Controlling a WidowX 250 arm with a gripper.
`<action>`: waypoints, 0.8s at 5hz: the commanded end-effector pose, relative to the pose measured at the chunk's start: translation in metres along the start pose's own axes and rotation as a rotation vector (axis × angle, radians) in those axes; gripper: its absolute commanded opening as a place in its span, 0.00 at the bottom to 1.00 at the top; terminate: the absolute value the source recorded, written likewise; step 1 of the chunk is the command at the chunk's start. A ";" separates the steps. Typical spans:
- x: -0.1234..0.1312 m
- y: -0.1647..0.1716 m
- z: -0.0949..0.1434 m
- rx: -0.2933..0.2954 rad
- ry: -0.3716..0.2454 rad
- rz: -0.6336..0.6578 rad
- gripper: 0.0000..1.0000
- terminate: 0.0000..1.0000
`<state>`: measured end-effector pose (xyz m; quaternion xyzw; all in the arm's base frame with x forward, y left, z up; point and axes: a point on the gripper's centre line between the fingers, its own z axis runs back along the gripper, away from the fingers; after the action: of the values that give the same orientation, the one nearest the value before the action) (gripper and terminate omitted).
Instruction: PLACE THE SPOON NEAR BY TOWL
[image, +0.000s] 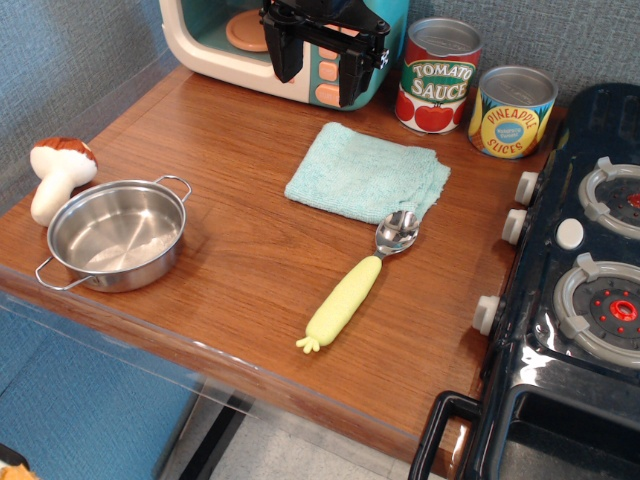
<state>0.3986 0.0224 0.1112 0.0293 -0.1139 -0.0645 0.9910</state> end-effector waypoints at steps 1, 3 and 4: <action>0.000 0.000 0.000 0.000 0.000 0.000 1.00 0.00; -0.058 -0.071 0.003 -0.126 -0.010 -0.110 1.00 0.00; -0.086 -0.092 -0.004 -0.142 0.048 -0.118 1.00 0.00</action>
<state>0.3005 -0.0569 0.0587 -0.0325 -0.0489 -0.1279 0.9900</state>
